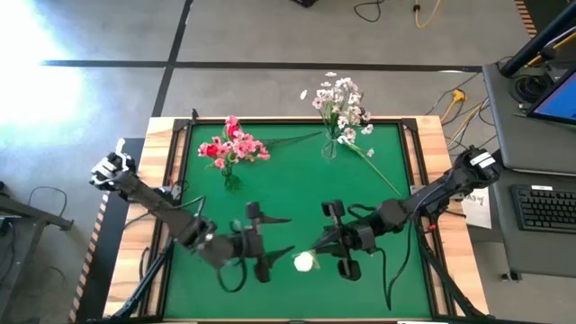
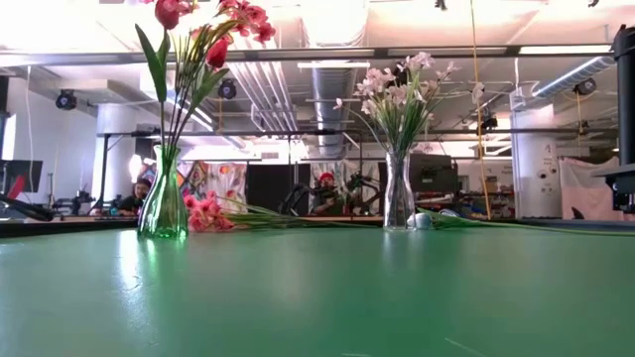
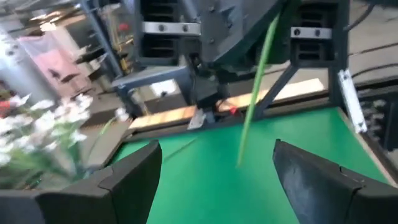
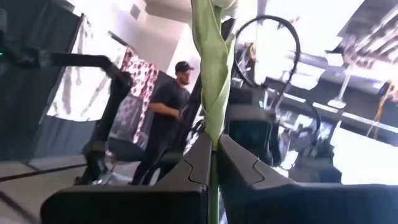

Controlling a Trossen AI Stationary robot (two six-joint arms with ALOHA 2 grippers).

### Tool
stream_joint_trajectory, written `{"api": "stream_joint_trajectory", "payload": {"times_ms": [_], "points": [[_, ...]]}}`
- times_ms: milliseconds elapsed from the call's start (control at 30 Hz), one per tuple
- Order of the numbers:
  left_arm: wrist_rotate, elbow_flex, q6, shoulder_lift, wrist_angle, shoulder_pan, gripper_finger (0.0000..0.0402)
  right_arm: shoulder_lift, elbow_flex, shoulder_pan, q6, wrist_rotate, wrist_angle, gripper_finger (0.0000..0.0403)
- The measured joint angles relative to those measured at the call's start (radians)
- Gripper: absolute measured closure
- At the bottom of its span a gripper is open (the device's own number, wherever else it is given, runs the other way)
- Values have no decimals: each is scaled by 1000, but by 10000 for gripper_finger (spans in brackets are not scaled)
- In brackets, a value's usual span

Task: Sort flowers into vase by color
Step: Put the bottom white flower into the transparent vase

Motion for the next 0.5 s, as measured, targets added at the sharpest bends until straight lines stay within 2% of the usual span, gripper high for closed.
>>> {"api": "stream_joint_trajectory", "payload": {"times_ms": [133, 367, 500], "points": [[187, 0, 78, 68, 156, 87, 119, 0, 30, -5, -47, 0, -3, 390], [287, 0, 152, 151, 390, 168, 140, 0, 44, -20, -118, 17, 10, 390], [334, 0, 152, 167, 422, 197, 157, 0, 43, -36, -140, 46, 31, 390]]}}
